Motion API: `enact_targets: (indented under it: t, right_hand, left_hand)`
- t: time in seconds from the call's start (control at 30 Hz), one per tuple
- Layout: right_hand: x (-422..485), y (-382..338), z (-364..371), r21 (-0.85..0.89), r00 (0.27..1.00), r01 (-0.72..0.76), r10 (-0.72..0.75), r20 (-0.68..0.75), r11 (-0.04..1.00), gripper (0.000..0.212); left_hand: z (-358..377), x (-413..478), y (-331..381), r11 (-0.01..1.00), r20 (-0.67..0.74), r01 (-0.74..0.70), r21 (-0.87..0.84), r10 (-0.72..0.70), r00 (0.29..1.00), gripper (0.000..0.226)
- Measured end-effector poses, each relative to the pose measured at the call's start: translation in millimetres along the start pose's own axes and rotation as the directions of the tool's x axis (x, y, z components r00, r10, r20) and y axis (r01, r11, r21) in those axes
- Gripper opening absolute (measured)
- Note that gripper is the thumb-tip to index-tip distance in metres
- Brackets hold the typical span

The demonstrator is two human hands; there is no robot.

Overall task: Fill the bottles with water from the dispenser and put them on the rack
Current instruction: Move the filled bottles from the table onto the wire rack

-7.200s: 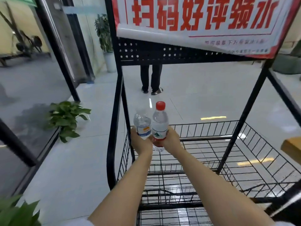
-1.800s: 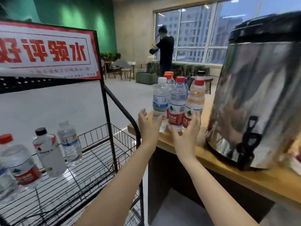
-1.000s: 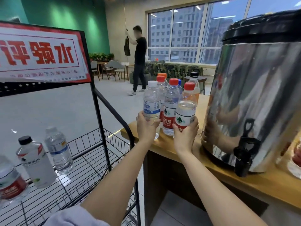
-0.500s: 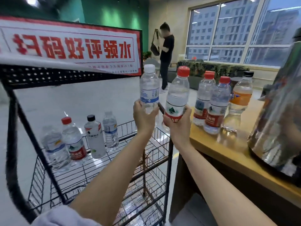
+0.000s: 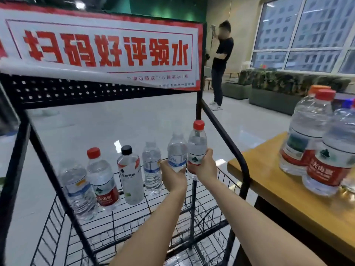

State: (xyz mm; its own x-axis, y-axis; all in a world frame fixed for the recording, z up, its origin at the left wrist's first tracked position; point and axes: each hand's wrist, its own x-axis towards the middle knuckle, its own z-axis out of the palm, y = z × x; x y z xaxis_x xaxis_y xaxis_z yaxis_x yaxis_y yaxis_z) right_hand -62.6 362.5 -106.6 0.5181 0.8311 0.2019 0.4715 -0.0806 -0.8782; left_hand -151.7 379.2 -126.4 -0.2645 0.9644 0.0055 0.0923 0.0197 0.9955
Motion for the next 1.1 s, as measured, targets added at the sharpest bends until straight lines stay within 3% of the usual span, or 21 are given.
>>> enact_targets:
  t: [0.33, 0.53, 0.67, 0.83, 1.0, 1.1]
  right_hand:
    - [39.2, 34.1, 37.7, -0.034, 0.993, -0.080, 0.082, 0.087, 0.996, 0.069]
    - [42.8, 38.1, 39.2, 0.071, 0.978, -0.151, 0.139, 0.155, 0.986, 0.057]
    - [40.3, 39.5, 37.2, 0.077, 0.961, -0.193, 0.173, 0.215, 0.978, 0.053]
    - [28.8, 30.4, 26.4, 0.047, 0.949, -0.214, 0.197, 0.246, 0.976, 0.064]
    - [4.9, 7.1, 0.6, 0.037, 0.959, -0.131, 0.117, 0.259, 0.991, 0.067]
    - [-13.8, -10.7, -25.5, 0.057, 0.959, -0.092, 0.073, 0.276, 0.994, 0.067]
  left_hand:
    - [39.3, 30.9, -32.2, 1.000, -0.191, 0.028, -0.006, -0.029, 0.981, 0.046]
    - [51.0, 40.0, -45.1, 0.997, -0.188, 0.023, 0.072, -0.009, 0.982, 0.060]
    - [52.3, 37.8, -36.5, 0.986, -0.166, 0.146, 0.076, -0.132, 0.977, 0.070]
    - [45.2, 38.1, -30.1, 0.947, -0.103, 0.298, 0.124, -0.286, 0.953, 0.077]
    - [32.4, 25.3, -4.0, 0.891, -0.025, 0.451, 0.050, -0.450, 0.893, 0.076]
    - [22.0, 8.6, 13.0, 0.884, 0.009, 0.466, -0.047, -0.466, 0.885, 0.068]
